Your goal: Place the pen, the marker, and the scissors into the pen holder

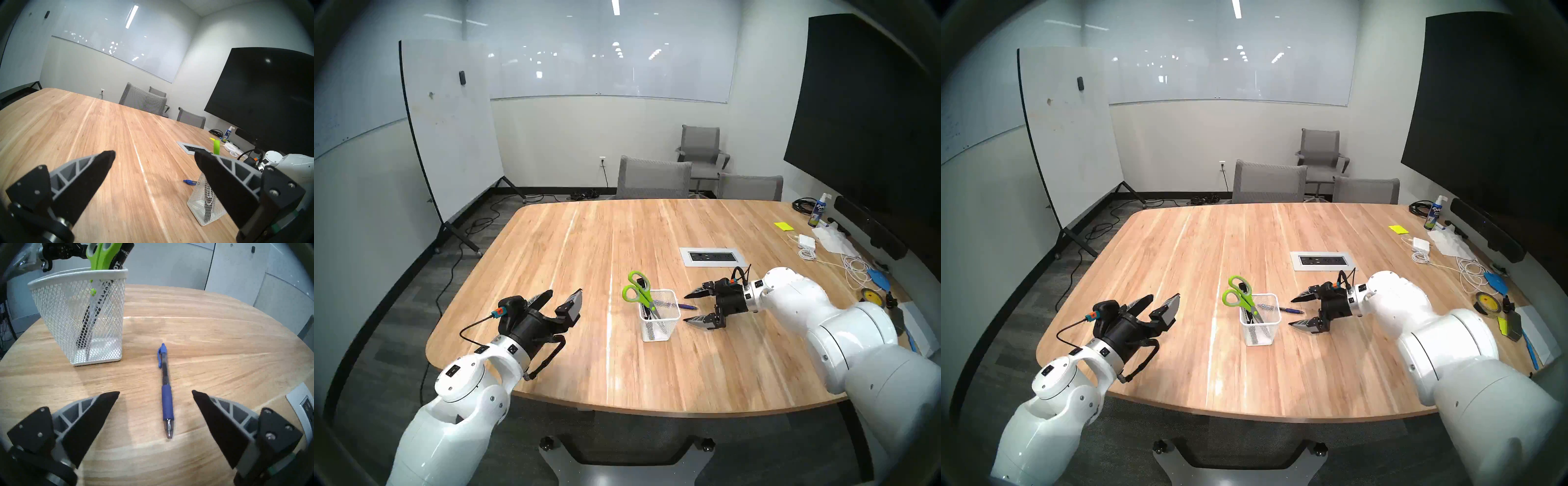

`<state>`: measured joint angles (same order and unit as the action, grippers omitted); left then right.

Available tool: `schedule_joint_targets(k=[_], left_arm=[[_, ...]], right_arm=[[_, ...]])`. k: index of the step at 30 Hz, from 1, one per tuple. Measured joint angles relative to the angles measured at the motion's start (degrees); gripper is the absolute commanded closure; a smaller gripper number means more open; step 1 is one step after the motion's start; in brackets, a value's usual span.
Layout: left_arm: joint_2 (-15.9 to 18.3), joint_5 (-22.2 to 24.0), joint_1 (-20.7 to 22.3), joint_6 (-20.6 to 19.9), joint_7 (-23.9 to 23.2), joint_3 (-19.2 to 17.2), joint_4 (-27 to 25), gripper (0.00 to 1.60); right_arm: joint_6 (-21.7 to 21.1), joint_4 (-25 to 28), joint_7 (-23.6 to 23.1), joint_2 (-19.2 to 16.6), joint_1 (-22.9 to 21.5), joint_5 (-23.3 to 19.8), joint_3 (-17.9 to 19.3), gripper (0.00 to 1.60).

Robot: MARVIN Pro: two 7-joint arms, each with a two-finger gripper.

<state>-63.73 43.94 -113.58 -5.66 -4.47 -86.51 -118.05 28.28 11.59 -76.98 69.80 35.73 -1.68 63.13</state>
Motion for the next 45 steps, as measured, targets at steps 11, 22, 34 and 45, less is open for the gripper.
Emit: schedule_joint_targets(k=[11, 22, 34, 45], left_arm=[[0.0, 0.0, 0.0, 0.0, 0.0, 0.0, 0.0, 0.00], [0.0, 0.0, 0.0, 0.0, 0.0, 0.0, 0.0, 0.00], [0.0, 0.0, 0.0, 0.0, 0.0, 0.0, 0.0, 0.00], [0.0, 0.0, 0.0, 0.0, 0.0, 0.0, 0.0, 0.00]], right_arm=[[-0.4, -1.5, -0.5, 1.2, -1.1, 0.4, -1.4, 0.00], [-1.2, -2.7, -1.3, 1.9, -2.2, 0.8, -2.7, 0.00], [0.3, -2.8, 0.0, 2.3, -2.8, 0.8, -3.3, 1.60], [2.1, -2.9, 1.8, 2.4, -3.0, 0.5, -3.0, 0.00]])
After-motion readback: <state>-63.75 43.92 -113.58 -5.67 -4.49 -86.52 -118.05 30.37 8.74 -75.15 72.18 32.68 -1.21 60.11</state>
